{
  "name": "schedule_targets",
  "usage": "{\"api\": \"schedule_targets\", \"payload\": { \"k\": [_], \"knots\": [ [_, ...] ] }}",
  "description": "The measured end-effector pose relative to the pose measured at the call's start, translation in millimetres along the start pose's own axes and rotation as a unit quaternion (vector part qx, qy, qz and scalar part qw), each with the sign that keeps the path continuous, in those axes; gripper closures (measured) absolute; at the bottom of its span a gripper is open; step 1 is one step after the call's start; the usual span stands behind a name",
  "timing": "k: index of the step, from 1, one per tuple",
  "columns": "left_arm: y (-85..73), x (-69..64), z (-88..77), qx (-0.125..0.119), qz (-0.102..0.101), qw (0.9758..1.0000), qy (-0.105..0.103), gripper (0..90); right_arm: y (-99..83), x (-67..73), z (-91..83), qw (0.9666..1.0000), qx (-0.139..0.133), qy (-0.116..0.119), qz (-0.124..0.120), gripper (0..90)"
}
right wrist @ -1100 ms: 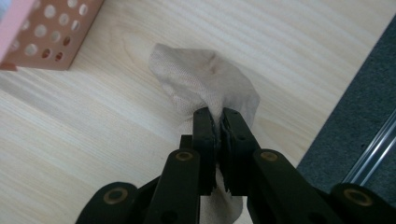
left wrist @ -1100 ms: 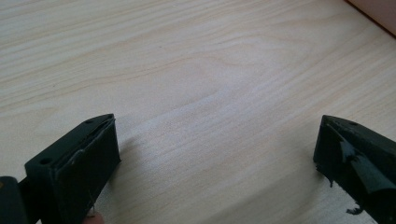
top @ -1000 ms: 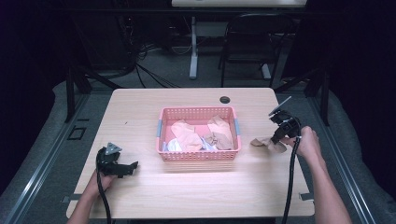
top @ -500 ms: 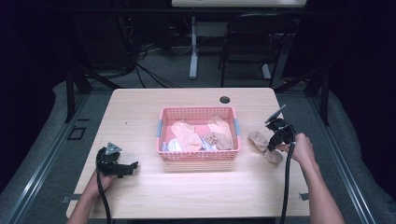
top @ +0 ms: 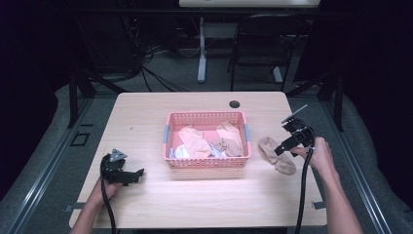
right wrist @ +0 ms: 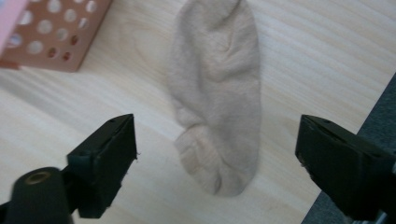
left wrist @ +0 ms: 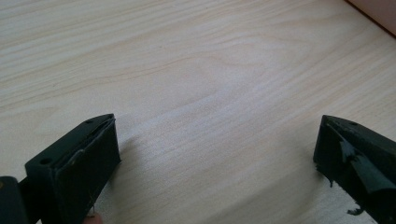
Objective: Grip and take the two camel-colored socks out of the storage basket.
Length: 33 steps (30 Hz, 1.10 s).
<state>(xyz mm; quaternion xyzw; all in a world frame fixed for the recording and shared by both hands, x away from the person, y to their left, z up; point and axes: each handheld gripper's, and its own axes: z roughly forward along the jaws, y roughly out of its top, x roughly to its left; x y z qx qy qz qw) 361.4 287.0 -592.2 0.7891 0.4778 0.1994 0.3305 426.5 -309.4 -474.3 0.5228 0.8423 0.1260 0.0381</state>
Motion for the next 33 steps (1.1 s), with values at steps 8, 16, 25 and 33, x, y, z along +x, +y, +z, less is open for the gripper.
{"api": "schedule_targets", "payload": {
  "k": [8,16,25,33],
  "knots": [
    [0.0,0.0,0.0,0.0,0.0,1.0,0.0,0.0,3.8,6.7,-17.2,0.9999,-0.004,-0.016,-0.006,0.5],
    [0.1,0.1,0.1,0.0,0.0,1.0,0.0,0.0,12.9,4.3,-34.3,0.9996,0.005,-0.022,-0.016,0.0],
    [0.2,0.1,0.2,0.0,0.0,1.0,-0.001,0.0,23.7,5.8,-47.7,0.9995,0.006,-0.028,-0.016,0.0],
    [0.3,0.3,0.2,0.001,0.001,1.0,-0.002,0.0,30.7,11.7,-61.4,0.9992,-0.002,-0.04,-0.01,0.0]
  ]
}}
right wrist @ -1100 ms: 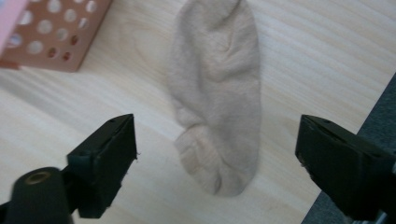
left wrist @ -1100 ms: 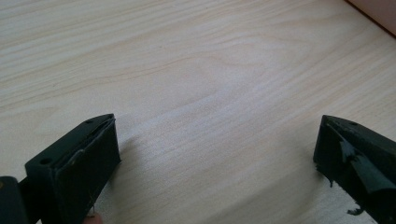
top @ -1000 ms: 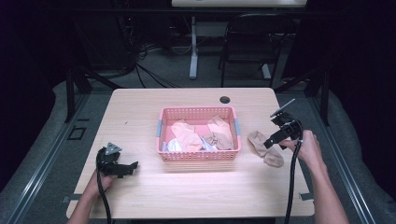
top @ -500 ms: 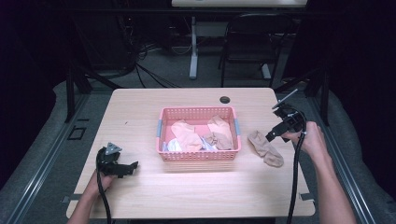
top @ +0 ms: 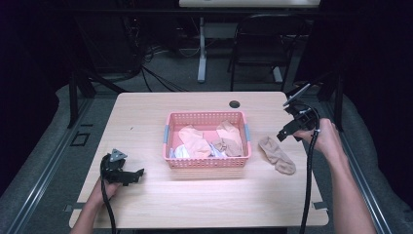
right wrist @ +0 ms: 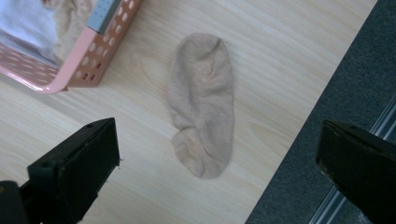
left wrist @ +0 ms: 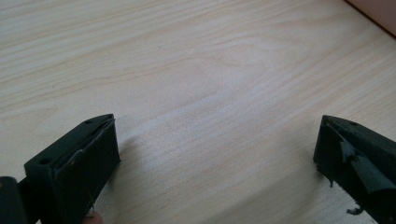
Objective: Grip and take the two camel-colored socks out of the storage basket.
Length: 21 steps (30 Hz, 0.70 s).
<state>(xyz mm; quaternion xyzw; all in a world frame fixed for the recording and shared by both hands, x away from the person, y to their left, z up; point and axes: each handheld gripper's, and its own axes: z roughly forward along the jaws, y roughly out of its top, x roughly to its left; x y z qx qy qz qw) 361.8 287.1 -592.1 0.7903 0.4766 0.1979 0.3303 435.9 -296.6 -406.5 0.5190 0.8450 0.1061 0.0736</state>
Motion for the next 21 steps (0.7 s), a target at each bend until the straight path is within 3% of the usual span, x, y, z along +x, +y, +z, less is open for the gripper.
{"api": "schedule_targets", "payload": {
  "k": [11,21],
  "knots": [
    [0.0,-0.1,0.0,0.0,-0.001,1.0,0.0,0.0,18.9,16.8,-18.6,0.9995,-0.005,-0.012,-0.029,0.6],
    [-0.1,-0.2,-0.1,0.0,0.0,1.0,0.001,0.0,38.4,43.4,-17.6,0.9989,-0.012,-0.012,-0.043,4.3]
  ]
}}
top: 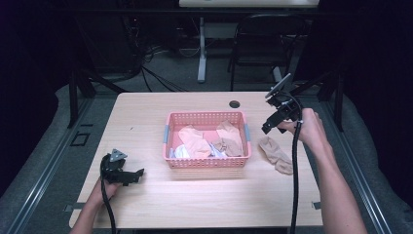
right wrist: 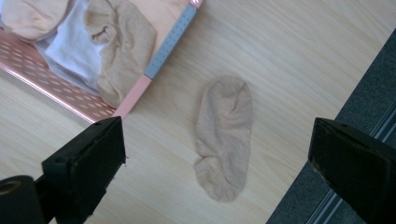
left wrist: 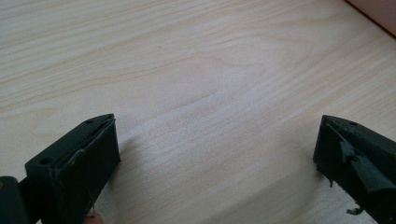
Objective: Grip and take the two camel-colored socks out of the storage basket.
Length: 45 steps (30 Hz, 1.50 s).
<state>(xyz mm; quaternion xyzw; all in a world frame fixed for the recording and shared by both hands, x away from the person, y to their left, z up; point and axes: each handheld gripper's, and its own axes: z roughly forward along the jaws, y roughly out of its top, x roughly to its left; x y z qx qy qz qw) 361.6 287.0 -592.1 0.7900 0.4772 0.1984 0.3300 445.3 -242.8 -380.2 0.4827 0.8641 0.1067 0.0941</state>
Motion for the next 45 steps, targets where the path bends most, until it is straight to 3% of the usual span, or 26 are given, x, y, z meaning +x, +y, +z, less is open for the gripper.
{"api": "schedule_targets", "payload": {
  "k": [6,11,22,26,34,45],
  "knots": [
    [0.0,0.0,0.0,0.0,0.0,1.0,0.0,0.0,16.0,18.7,-3.0,0.9996,-0.02,0.014,-0.016,5.5],
    [-0.1,0.0,0.1,-0.001,0.0,1.0,0.0,0.0,30.9,35.2,-2.1,0.9986,-0.019,0.025,-0.042,5.7],
    [0.0,0.1,0.2,0.0,0.0,1.0,-0.001,0.0,51.8,63.1,10.1,0.9969,-0.017,0.037,-0.067,9.4],
    [0.1,0.1,0.1,0.0,0.0,1.0,-0.001,0.0,57.8,73.0,19.0,0.9955,-0.024,0.055,-0.073,12.1],
    [0.1,0.2,0.1,0.0,0.0,1.0,-0.001,0.0,61.4,84.4,33.4,0.9937,-0.034,0.075,-0.076,14.1],
    [0.0,0.1,0.1,0.0,0.0,1.0,-0.001,0.0,54.6,90.8,60.3,0.9928,-0.032,0.085,-0.078,15.5]
  ]
}}
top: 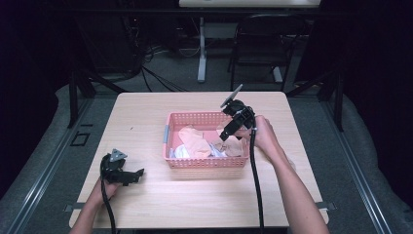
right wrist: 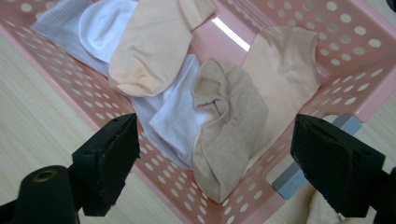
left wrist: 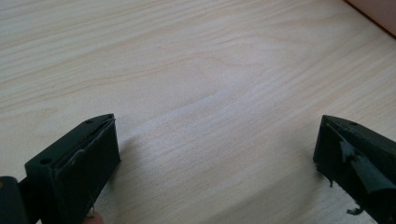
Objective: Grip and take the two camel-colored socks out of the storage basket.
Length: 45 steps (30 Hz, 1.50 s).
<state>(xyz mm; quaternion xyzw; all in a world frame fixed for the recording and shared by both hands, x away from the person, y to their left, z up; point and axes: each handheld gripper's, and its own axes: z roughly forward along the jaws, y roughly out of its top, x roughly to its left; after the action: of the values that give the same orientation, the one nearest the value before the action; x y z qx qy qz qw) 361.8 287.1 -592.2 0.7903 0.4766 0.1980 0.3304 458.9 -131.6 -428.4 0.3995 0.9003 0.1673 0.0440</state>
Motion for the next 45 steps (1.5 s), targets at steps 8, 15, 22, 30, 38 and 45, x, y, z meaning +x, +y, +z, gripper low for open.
{"api": "schedule_targets", "payload": {
  "k": [8,15,22,30,38,45],
  "knots": [
    [0.0,0.0,0.0,0.0,0.0,1.0,0.0,0.0,-4.2,1.2,23.7,0.9999,0.013,0.007,0.003,16.7],
    [0.0,0.1,-0.1,0.001,0.0,1.0,-0.001,0.0,-9.4,0.2,46.9,0.9994,0.031,0.009,0.008,20.2],
    [0.1,0.1,0.3,-0.001,0.0,1.0,-0.002,0.0,-10.8,-3.3,63.0,0.9987,0.05,0.002,0.014,25.2],
    [0.1,0.1,0.3,-0.001,0.0,1.0,-0.002,0.0,-6.2,-5.9,84.8,0.9965,0.082,-0.003,0.016,38.9],
    [0.2,0.2,0.2,0.0,0.001,1.0,-0.002,0.0,-3.2,-1.8,95.7,0.9944,0.1,-0.028,0.021,57.7],
    [0.2,0.2,0.3,0.0,0.001,1.0,-0.002,0.0,-3.5,-4.5,103.8,0.9922,0.117,-0.036,0.024,73.1]
  ]
}}
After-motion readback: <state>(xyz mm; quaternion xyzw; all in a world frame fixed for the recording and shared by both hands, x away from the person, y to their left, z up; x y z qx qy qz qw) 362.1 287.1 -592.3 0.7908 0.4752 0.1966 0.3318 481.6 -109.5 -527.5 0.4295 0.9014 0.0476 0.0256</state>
